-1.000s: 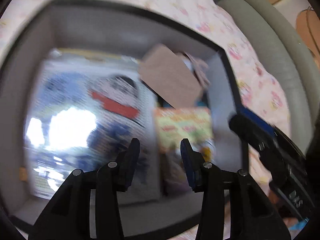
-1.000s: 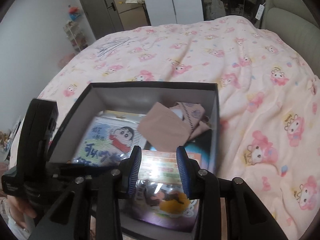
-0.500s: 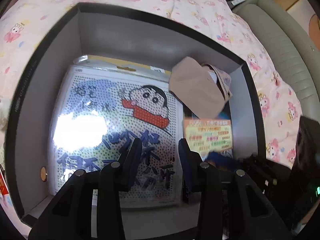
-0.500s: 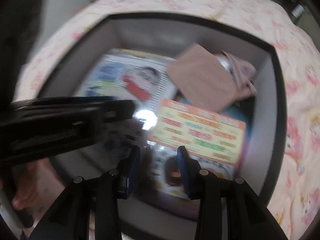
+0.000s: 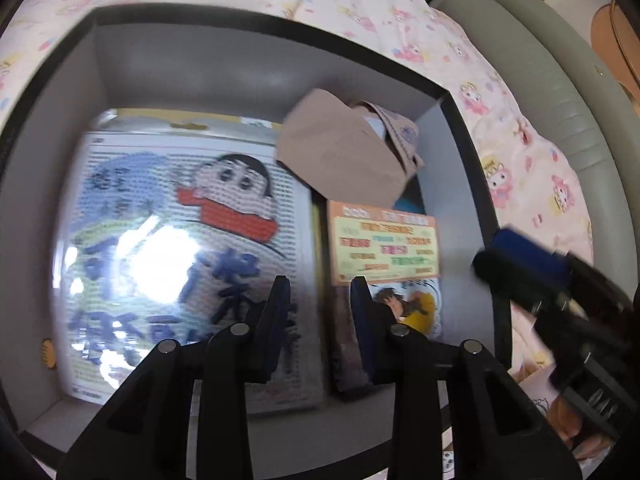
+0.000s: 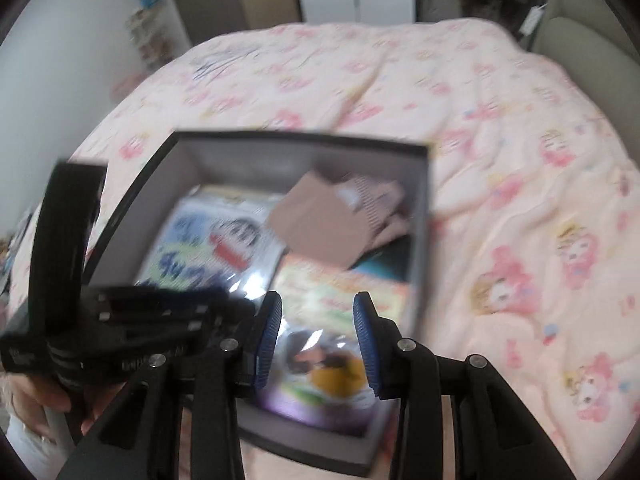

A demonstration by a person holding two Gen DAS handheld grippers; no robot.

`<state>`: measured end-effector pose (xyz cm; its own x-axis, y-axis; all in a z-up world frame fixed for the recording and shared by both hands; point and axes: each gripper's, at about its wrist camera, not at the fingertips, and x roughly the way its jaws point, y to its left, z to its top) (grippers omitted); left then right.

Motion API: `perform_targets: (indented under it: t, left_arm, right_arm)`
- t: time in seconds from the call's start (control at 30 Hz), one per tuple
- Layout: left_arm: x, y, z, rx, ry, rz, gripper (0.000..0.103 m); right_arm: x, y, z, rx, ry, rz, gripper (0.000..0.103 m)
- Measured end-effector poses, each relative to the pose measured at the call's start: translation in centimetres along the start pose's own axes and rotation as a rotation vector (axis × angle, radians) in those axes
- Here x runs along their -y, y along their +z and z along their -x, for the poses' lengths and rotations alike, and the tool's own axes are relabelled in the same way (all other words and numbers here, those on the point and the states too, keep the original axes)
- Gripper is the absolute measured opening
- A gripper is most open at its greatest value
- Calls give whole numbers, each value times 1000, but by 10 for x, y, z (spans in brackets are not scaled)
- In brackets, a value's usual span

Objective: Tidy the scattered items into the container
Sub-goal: 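Open the left gripper and withdraw it from the container, then move the left gripper to the wooden comb on the bedspread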

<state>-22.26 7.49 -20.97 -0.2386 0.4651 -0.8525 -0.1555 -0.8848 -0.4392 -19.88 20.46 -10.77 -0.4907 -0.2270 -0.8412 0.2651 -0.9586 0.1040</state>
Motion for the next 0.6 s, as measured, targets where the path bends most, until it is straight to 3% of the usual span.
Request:
perform_targets:
  t: [0.17, 0.27, 0.37, 0.47, 0.6]
  left_arm:
    - [19, -4, -12, -55, -10, -69, 30]
    - [29, -10, -12, -53, 23, -127, 31]
    - [21, -7, -5, -48, -43, -74, 31]
    - [14, -4, 1, -28, -33, -53, 31]
    - [12, -7, -10, -79, -54, -49, 31]
  right_arm:
    - [9, 5, -6, -5, -9, -35, 33]
    - [9, 4, -13, -26, -12, -36, 33]
    - [7, 1, -19, -46, -36, -17, 33]
    - [7, -1, -22, -51, -71, -15, 34]
    - [3, -2, -24, -52, -88, 3, 35]
